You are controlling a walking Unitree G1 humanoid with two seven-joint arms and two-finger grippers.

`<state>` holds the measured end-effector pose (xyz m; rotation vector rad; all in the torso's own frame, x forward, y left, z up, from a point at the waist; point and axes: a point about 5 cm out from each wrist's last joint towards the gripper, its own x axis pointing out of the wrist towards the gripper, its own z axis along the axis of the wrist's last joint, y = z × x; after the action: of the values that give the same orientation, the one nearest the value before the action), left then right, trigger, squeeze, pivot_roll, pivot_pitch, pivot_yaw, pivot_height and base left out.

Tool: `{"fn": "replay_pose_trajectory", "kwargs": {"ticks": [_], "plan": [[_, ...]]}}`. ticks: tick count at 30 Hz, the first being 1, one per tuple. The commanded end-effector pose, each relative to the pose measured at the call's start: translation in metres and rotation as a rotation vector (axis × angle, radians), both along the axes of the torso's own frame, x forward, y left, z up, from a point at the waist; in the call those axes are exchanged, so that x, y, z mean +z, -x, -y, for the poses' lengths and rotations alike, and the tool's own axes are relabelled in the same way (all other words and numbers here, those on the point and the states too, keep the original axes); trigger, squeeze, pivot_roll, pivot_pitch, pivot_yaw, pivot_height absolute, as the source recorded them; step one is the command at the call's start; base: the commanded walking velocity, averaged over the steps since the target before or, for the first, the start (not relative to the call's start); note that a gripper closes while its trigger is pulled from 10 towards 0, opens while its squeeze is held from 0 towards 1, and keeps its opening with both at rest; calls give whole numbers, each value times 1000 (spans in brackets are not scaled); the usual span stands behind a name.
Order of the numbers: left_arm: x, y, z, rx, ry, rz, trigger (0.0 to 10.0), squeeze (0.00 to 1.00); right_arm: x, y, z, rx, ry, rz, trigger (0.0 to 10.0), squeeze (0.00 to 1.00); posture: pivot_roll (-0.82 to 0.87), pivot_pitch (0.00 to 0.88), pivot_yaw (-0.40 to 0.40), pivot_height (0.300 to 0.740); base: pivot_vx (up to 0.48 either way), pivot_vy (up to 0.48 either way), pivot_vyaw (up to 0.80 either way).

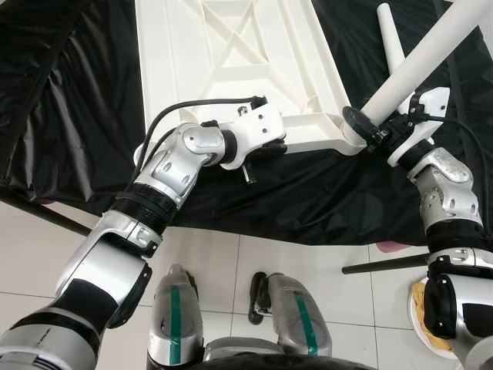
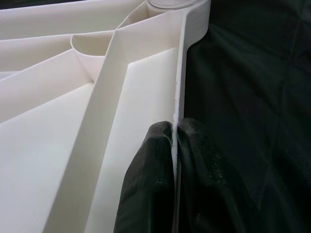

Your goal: Building children table

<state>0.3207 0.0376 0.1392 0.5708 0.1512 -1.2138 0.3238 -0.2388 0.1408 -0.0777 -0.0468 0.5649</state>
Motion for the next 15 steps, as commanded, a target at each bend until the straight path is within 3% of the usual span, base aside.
{"fn": "replay_pose_trajectory", "kwargs": {"ticks": [1,7,8,15], "plan": [[-6,-2,-12,49,-33,-19,10000,0,-4,2,6,-8,24,-23,0,0,91,55,-64,740,0,0,0],[-6,-2,-11,49,-32,-19,10000,0,-1,2,6,-21,12,-5,0,0,89,53,-64,740,0,0,0],[-6,-2,-11,47,-32,-19,10000,0,0,1,6,-40,2,-3,10000,0,84,50,-64,740,0,0,0],[-6,-2,-10,44,-31,-19,10000,0,4,-1,5,-106,-20,7,10000,0,82,47,-65,740,0,0,0]]}}
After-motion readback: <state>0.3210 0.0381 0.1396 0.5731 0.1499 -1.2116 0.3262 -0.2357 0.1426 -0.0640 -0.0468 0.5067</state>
